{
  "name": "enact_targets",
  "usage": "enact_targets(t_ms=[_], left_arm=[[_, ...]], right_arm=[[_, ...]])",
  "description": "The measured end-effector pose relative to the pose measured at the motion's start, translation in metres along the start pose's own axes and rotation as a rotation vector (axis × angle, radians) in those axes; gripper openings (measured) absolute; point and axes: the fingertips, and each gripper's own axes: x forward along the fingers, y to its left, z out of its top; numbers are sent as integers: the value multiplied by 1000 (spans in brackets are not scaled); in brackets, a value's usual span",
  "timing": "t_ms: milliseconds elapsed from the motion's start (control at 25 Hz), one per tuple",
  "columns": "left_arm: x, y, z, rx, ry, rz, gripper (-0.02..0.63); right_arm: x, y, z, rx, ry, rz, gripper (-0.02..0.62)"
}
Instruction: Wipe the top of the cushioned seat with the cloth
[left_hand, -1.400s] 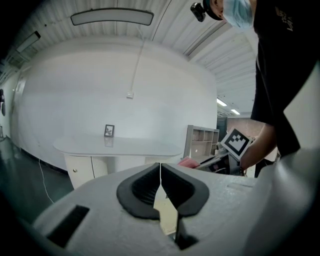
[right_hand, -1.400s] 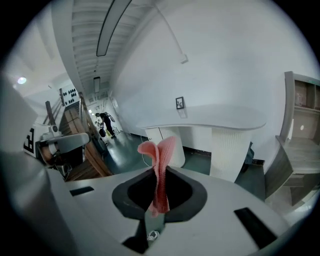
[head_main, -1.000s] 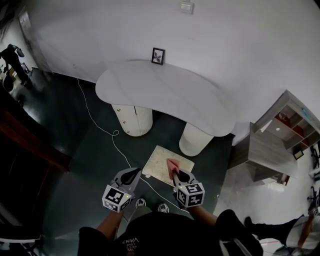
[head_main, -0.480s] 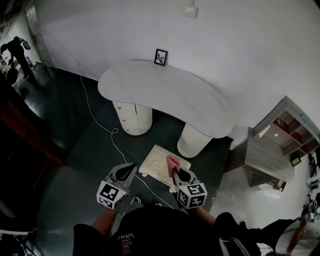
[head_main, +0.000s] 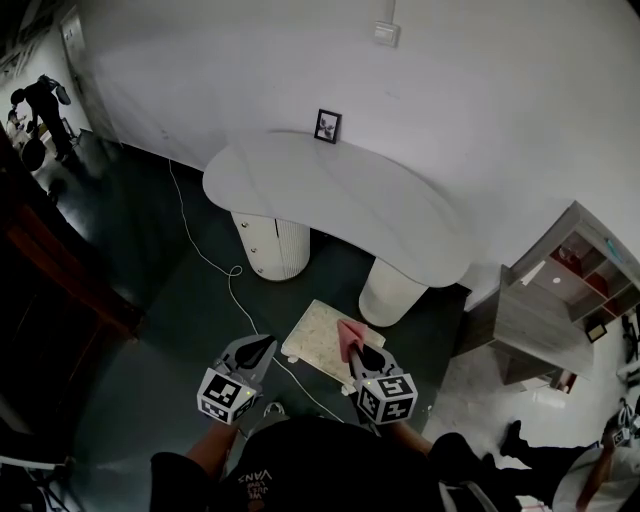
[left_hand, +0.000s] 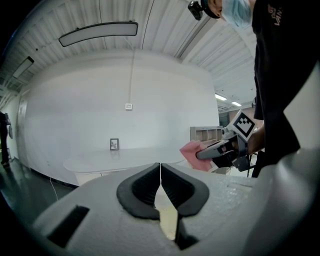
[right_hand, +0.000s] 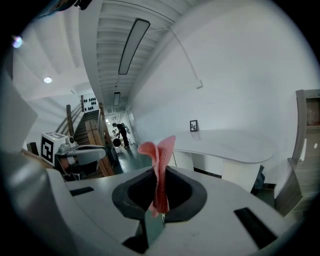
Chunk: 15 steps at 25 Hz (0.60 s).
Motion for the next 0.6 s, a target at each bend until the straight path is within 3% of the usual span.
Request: enact_targets(t_ms=[600], left_arm=[[2,2,-3,-7,-10,12,18]], right_arm=[[3,3,-5,-12,13,16,25]])
